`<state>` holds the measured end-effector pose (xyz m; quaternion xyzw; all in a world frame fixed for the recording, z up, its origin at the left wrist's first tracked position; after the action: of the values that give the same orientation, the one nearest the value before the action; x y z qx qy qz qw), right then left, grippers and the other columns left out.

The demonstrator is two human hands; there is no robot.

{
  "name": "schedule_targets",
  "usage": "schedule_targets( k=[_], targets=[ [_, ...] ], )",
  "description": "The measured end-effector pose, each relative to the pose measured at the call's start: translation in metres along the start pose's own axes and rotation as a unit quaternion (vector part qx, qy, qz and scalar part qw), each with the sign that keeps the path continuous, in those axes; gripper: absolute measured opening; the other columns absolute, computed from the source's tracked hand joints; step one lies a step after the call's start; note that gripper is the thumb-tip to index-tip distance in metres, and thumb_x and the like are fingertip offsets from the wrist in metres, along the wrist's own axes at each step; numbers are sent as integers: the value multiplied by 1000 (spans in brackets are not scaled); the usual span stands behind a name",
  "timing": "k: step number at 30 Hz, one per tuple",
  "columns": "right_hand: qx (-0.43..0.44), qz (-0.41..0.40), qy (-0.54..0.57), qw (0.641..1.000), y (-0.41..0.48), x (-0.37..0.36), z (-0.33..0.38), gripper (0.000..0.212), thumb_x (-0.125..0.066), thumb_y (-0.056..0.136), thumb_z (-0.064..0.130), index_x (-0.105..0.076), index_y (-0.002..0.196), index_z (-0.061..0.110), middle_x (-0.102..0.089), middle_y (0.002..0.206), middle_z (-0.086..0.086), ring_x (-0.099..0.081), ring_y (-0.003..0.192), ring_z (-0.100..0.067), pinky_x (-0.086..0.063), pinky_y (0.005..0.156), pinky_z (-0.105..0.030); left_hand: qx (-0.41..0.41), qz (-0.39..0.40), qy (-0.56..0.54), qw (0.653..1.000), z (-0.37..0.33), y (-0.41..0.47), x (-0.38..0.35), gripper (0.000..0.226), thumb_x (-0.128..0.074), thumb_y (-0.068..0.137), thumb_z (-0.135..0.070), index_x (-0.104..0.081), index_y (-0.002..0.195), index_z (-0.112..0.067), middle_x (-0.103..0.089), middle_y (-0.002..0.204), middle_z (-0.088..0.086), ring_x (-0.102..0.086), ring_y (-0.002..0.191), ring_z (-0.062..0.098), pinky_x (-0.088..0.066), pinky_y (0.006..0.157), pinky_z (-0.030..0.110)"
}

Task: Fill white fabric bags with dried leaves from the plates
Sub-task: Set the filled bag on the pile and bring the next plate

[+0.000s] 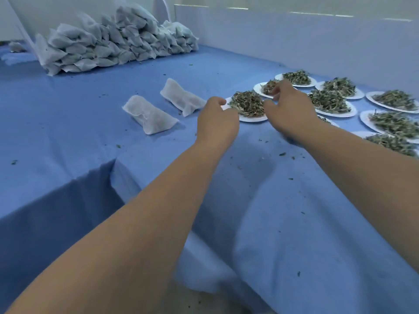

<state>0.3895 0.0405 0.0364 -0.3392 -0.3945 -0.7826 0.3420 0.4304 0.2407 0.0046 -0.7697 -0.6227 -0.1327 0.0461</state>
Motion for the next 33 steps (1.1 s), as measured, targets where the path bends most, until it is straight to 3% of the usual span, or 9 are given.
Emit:
schedule_targets(
  k=[4,11,16,22,25,28,30,32,33],
  targets=[
    [-20,50,-47,997,32,-20,-12,41,-37,100,35,-43,131,8,-61,120,-19,-54,100,-35,-42,81,-41,-18,-26,98,995,0,26,-16,35,-43,91,-6,-44,125,-13,-55,97,1,-55,87,26,-40,65,33],
    [-87,139,-51,985,68,-49,-32,57,-26,108,38,-33,149,-2,-51,138,-25,-51,121,-38,-35,87,-38,-48,-25,233,971,12,37,-41,63,-38,97,-21,-13,153,-6,-56,120,18,-51,111,34,-35,79,38],
    [-63,134,-62,987,69,-45,-32,35,-26,106,25,-48,88,4,-51,90,-15,-47,88,-30,-33,77,-36,-61,3,293,954,12,39,-49,59,-35,100,-17,-15,153,0,-48,138,18,-50,112,36,-36,77,39],
    [-75,145,-60,985,56,-33,-22,21,-31,104,9,-49,97,0,-49,99,-20,-45,91,-30,-35,79,-36,-27,-24,236,971,18,44,-38,62,-32,101,-21,-8,157,-7,-61,107,11,-49,89,30,-31,67,38],
    [-64,144,-62,986,53,-22,-22,16,-37,102,11,-51,95,5,-50,96,-17,-44,88,-26,-36,74,-34,-7,-61,196,979,21,46,-27,47,-34,104,-22,-30,147,-5,-52,91,5,-50,86,29,-31,64,36],
    [-69,130,-38,988,47,-10,-25,17,-42,95,8,-43,78,7,-39,75,-11,-35,72,-22,-24,58,-33,3,-119,91,989,25,47,-11,14,-43,100,-22,-52,99,-10,-51,83,-1,-47,78,28,-29,56,33],
    [-66,112,-24,991,44,-2,-26,23,-45,94,8,-54,77,-3,-37,70,-11,-32,70,-22,-24,59,-30,-8,-141,55,988,23,45,-4,21,-52,96,-22,-47,76,-20,-60,85,1,-55,84,31,-34,58,32],
    [-57,101,0,993,42,2,-28,27,-49,95,9,-71,97,-5,-48,68,-11,-37,65,-25,-31,61,-26,-6,-139,8,990,25,46,-3,14,-62,93,-25,-67,105,-18,-70,119,1,-63,111,23,-48,84,31],
    [-52,99,9,994,40,3,-27,26,-51,95,10,-76,100,3,-55,66,-6,-42,60,-24,-35,58,-24,7,-136,-30,990,26,45,-4,36,-65,91,-24,-65,126,-13,-70,125,0,-64,116,22,-50,95,34]
  ],
)
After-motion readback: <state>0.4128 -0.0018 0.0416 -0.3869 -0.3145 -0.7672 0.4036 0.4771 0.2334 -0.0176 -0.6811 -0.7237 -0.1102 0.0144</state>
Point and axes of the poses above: each hand's wrist, its own y-axis towards the middle knuckle, its own x-axis out of the back of the hand, z = x × y, the point moved 9 cm from there along y, towards the middle knuckle
